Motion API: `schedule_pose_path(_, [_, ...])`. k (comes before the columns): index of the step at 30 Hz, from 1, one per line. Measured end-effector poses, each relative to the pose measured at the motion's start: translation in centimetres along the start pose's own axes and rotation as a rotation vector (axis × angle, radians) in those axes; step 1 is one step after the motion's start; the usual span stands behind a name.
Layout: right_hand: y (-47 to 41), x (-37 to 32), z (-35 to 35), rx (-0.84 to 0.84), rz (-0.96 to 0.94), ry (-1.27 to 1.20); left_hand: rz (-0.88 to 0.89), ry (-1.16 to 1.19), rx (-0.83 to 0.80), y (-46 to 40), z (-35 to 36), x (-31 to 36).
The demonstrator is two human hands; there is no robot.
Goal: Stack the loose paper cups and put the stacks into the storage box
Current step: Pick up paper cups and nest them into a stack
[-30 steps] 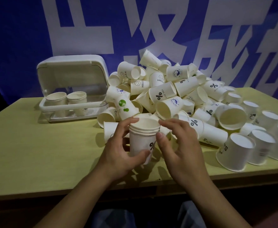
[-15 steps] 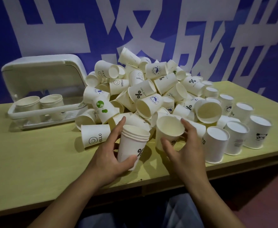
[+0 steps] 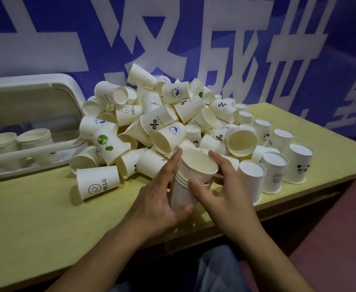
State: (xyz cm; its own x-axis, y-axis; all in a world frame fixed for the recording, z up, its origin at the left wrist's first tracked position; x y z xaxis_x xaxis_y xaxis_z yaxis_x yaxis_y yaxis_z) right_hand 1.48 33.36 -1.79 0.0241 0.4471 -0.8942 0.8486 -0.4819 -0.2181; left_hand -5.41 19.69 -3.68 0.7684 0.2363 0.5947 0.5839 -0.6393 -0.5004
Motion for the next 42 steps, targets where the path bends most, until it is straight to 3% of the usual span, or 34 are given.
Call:
schedule_pose_path(3, [0.7, 0.1, -1.3, 0.048, -0.034, 0.101, -0.009, 0.072, 0.024, -0.2, 0.5, -0.1])
schedule_pose_path(8, [0.5, 3.0, -8.6, 0.459, -0.028, 0.199, 0.004, 0.082, -0.014, -1.4, 2.3, 0.2])
schedule_pose_path(11, [-1.1, 5.7, -9.2, 0.417, 0.094, 0.321, -0.005, 0.089, -0.044, -1.9, 3.4, 0.3])
schedule_pose_path(15, [-1.7, 7.1, -8.8, 0.368, 0.113, 0.292, -0.012, 0.113, -0.063, -2.1, 4.4, 0.4])
schedule_pose_path(22, [0.8, 4.7, -12.7, 0.564, -0.058, -0.056, -0.015, 0.129, -0.085, -2.1, 4.6, 0.0])
schedule_pose_path(30, [-1.0, 3.6, -8.6, 0.294, -0.034, -0.241, 0.047, 0.136, -0.186, -2.5, 5.8, 1.2])
schedule_pose_path(38, [-2.2, 5.2, -6.1, 0.174, 0.102, -0.459, 0.088, 0.133, -0.195, -2.9, 5.2, 1.9])
schedule_pose_path(42, [-2.5, 3.8, -5.0, 0.023, 0.057, -0.378, 0.060, 0.119, -0.135, -2.8, 4.7, 0.5])
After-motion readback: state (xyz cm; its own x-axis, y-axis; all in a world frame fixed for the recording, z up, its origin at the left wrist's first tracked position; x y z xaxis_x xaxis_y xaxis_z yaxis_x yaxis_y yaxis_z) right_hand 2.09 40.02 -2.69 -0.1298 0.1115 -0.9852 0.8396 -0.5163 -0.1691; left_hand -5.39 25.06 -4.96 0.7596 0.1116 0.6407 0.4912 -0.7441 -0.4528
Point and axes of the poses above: each hand's wrist, its own y-axis away from the middle knuckle, its own z-axis out of the palm, x = y × z, the point moved 10 cm from there along -y, towards the middle knuckle, and after that the axes turned 11 degrees about z, right-handed, at the moved point
